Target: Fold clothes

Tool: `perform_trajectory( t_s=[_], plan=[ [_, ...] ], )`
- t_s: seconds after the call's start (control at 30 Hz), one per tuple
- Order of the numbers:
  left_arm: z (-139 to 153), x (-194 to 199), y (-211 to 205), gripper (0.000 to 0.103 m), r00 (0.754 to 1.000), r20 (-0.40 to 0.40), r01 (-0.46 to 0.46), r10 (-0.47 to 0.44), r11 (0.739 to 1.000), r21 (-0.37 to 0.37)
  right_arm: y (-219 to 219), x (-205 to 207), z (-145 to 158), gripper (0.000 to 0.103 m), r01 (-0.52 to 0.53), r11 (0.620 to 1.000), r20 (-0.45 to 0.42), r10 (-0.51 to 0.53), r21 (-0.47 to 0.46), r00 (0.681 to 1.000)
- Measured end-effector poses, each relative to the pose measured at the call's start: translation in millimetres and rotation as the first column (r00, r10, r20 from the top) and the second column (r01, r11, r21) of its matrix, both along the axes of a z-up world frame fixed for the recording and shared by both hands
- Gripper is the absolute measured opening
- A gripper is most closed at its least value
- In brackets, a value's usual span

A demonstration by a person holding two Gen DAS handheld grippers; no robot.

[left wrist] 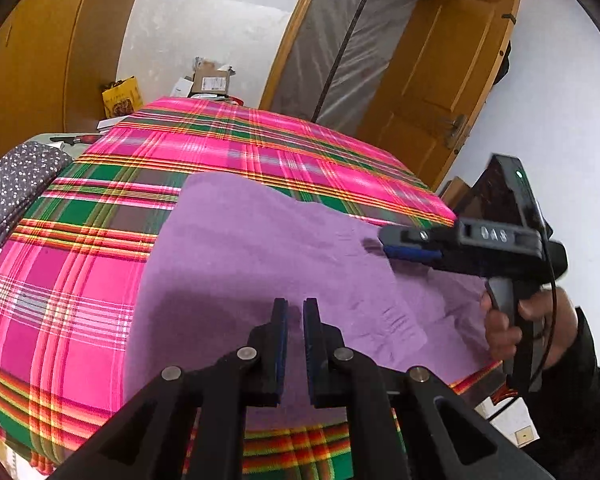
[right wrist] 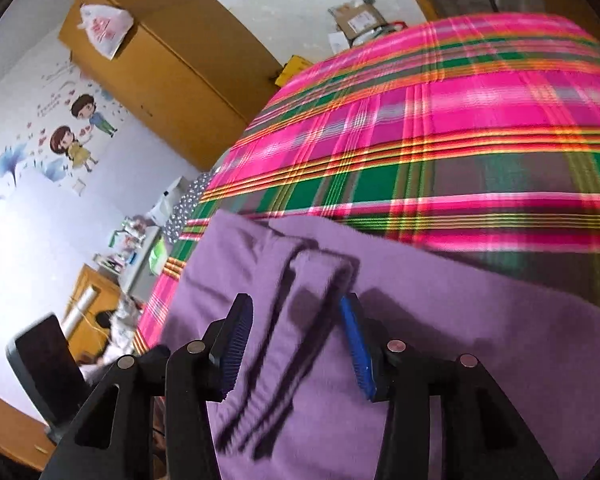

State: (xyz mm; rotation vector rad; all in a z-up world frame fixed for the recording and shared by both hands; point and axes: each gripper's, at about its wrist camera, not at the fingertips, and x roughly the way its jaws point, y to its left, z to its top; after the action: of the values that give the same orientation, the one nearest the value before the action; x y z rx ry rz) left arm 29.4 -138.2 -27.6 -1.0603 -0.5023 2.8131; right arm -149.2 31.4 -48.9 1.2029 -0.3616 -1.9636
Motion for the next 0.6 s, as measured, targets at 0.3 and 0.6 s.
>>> perform_trajectory(
  t_s=[0.3, 0.6],
  plan=[
    [-13, 4, 6, 0.007, 0.999, 0.033, 0.011, -0.012, 1.0, 0.018, -10, -9, -6, 0.049, -0.003, 1.0, 0.03, 0.004, -0.014, 1.0],
    [-6, -1, -20, 0.007, 0.996, 0.022, -0.081, 0.081, 0.997, 0.006, -6, -11, -6, 0.049, -0.007, 1.0, 0.037, 0.008, -0.026, 0.999]
  ],
)
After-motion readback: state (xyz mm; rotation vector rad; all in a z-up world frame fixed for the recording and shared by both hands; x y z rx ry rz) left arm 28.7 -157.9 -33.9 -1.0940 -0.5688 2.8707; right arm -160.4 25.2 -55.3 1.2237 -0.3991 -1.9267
